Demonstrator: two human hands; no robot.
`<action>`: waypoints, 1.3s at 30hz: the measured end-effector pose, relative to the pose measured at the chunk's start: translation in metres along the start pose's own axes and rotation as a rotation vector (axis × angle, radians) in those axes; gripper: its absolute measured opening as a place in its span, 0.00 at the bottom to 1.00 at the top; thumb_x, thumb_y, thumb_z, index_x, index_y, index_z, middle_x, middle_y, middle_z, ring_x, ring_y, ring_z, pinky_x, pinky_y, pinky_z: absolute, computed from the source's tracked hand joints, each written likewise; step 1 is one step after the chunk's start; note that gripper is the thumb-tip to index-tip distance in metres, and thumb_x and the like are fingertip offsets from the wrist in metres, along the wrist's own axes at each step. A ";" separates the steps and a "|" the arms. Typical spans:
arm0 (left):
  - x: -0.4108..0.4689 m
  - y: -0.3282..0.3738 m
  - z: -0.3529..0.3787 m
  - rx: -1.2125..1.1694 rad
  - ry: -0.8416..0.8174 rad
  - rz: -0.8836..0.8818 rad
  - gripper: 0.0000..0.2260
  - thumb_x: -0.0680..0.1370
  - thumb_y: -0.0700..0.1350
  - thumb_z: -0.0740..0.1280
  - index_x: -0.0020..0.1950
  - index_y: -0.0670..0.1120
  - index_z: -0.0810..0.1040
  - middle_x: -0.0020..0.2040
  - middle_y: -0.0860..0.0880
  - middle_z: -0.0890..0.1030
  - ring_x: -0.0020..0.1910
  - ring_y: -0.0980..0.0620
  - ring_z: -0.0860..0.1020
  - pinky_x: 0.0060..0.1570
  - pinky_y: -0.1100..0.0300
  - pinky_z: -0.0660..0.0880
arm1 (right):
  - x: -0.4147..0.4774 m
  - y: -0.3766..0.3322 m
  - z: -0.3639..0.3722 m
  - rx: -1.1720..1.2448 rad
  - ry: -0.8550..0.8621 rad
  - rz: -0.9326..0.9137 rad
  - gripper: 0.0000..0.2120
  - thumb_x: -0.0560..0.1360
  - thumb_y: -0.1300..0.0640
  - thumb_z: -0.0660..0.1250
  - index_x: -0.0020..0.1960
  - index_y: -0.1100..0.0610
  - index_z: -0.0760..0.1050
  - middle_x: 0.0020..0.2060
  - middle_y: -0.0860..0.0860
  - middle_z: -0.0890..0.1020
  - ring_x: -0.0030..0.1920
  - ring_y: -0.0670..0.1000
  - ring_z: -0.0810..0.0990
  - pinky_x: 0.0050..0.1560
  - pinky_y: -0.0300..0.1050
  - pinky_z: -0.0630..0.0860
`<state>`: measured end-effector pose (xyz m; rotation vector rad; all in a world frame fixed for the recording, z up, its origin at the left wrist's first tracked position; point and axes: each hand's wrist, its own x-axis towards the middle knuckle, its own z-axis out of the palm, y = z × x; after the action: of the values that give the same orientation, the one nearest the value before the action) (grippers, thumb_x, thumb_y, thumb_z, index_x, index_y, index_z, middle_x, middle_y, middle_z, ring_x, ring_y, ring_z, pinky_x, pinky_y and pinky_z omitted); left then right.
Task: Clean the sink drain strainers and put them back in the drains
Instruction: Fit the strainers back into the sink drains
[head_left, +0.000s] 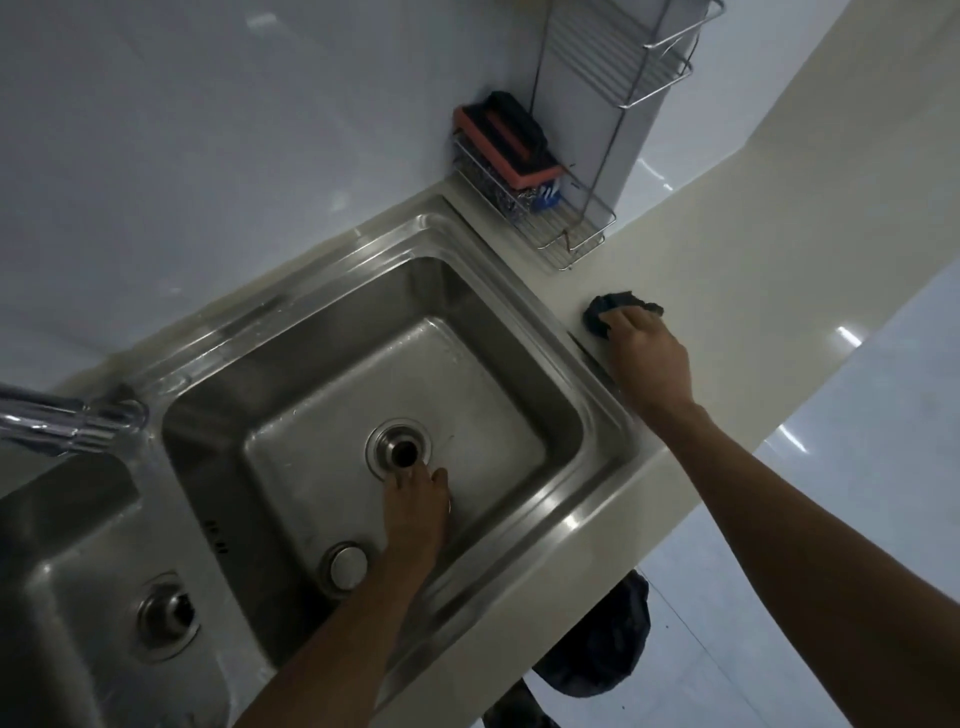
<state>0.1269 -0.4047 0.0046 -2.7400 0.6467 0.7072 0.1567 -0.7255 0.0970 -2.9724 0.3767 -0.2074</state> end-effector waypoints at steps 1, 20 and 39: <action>0.002 0.003 0.002 0.008 0.002 -0.004 0.16 0.80 0.48 0.64 0.67 0.48 0.72 0.67 0.42 0.73 0.64 0.41 0.73 0.63 0.49 0.65 | -0.002 0.002 0.004 -0.002 -0.020 0.014 0.17 0.76 0.63 0.68 0.65 0.58 0.76 0.61 0.56 0.81 0.60 0.60 0.78 0.49 0.56 0.81; 0.020 0.009 0.042 -0.056 -0.057 -0.087 0.15 0.83 0.45 0.57 0.69 0.48 0.71 0.69 0.41 0.70 0.64 0.40 0.73 0.62 0.48 0.67 | -0.011 -0.005 0.017 -0.161 -0.186 0.141 0.26 0.84 0.42 0.51 0.78 0.52 0.59 0.79 0.54 0.61 0.78 0.65 0.56 0.73 0.71 0.55; -0.086 -0.106 0.020 -0.308 0.019 -0.269 0.42 0.74 0.67 0.66 0.81 0.52 0.53 0.80 0.37 0.55 0.78 0.34 0.54 0.74 0.40 0.57 | -0.105 -0.233 0.102 -0.120 -0.861 -0.321 0.33 0.77 0.48 0.66 0.78 0.51 0.56 0.66 0.58 0.70 0.61 0.62 0.75 0.58 0.56 0.73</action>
<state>0.1009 -0.2747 0.0435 -3.0331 0.1745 0.7701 0.1271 -0.4626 0.0205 -2.8550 -0.2001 1.0527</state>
